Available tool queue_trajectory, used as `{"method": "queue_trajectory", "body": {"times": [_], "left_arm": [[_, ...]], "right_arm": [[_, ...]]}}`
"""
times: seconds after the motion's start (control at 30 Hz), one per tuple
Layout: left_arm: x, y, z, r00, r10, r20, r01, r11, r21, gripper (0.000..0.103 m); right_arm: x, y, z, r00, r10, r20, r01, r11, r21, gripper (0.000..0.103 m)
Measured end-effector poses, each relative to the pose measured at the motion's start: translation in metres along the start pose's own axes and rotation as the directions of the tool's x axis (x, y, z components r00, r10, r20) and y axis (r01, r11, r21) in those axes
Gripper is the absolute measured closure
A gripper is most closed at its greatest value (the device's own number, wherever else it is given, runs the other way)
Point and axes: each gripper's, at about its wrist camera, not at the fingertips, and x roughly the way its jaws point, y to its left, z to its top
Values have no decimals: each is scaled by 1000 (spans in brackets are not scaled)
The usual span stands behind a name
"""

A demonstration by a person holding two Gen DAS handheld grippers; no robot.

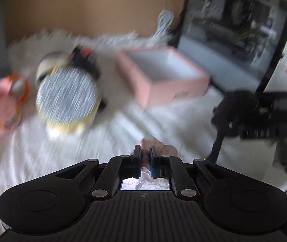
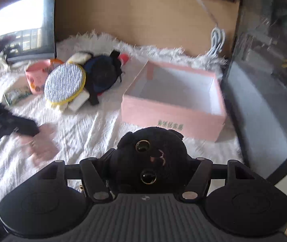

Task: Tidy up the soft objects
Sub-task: 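Carry the pink lace item and black cat into the pink box and release both, then grasp the silver glitter sponge with the right gripper and lift it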

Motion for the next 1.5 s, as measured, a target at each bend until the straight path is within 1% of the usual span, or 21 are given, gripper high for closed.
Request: {"method": "queue_trajectory", "body": {"times": [0.07, 0.17, 0.27, 0.3, 0.37, 0.4, 0.43, 0.5, 0.6, 0.67, 0.73, 0.83, 0.9, 0.97, 1.03, 1.07, 1.13, 1.23, 1.33, 1.47, 1.5], "left_arm": [[0, -10, 28, 998, -23, 51, 21, 999, 38, 93], [4, -20, 81, 989, -58, 139, 49, 996, 72, 92], [20, -23, 147, 967, -93, 237, 79, 994, 69, 86], [30, -20, 170, 961, -90, 262, 83, 996, 40, 82], [56, -13, 211, 970, -59, 238, 72, 996, -49, 82], [73, -9, 227, 977, -37, 208, 62, 992, -114, 82], [88, -6, 238, 982, -25, 187, 57, 984, -170, 82], [119, 0, 245, 989, -31, 141, 67, 965, -253, 83], [152, 6, 229, 988, -145, 53, 154, 956, -249, 83], [157, 8, 201, 988, -152, 29, 154, 947, -281, 83], [147, 10, 167, 987, -153, 46, 160, 936, -313, 83], [109, 4, 122, 985, -97, 140, 131, 957, -258, 83], [78, 0, 96, 972, -49, 231, 98, 973, -208, 83], [59, 5, 71, 959, -27, 283, 96, 968, -232, 83], [54, 19, 53, 958, -30, 284, 119, 946, -302, 86], [53, 26, 48, 964, -26, 264, 116, 936, -332, 86], [45, 39, 38, 974, 30, 226, 62, 920, -388, 87], [19, 53, 22, 956, 123, 265, -8, 918, -397, 87], [-7, 70, 8, 950, 175, 260, -53, 907, -418, 89], [-33, 85, -10, 955, 180, 237, -66, 904, -422, 89], [-37, 88, -13, 955, 182, 234, -68, 903, -425, 90]], "right_arm": [[-12, -8, 13, 999, 3, 48, -3, 1000, -1, 38], [-20, -20, 47, 986, -35, 163, 40, 999, -26, 38], [-7, -30, 85, 946, -102, 308, 128, 989, -67, 36], [1, -35, 94, 932, -113, 344, 145, 987, -69, 28], [24, -43, 109, 916, -157, 369, 196, 978, -69, 19], [34, -45, 113, 916, -196, 351, 229, 972, -56, 19], [38, -47, 113, 923, -209, 324, 234, 971, -41, 19], [36, -51, 99, 943, -151, 297, 160, 987, -6, 19], [32, -53, 67, 968, -75, 239, 68, 997, 36, 18], [35, -52, 47, 982, -41, 184, 29, 998, 63, 18], [39, -48, 35, 989, -21, 147, 12, 998, 64, 18], [47, -39, 29, 993, -12, 121, 7, 999, 45, 17], [55, -31, 35, 993, 5, 120, -9, 999, 36, 17], [63, -18, 42, 991, 25, 129, -28, 999, 21, 17], [73, 1, 56, 990, 53, 132, -53, 999, -5, 17], [78, 14, 62, 988, 76, 130, -74, 997, -24, 17], [86, 39, 75, 981, 154, 118, -147, 987, -71, 17], [105, 77, 91, 964, 255, 76, -244, 961, -133, 17], [131, 103, 108, 957, 287, 41, -281, 952, -123, 17], [168, 131, 118, 962, 272, -34, -274, 952, -135, 18], [169, 136, 117, 961, 274, -42, -277, 951, -135, 23]]}}
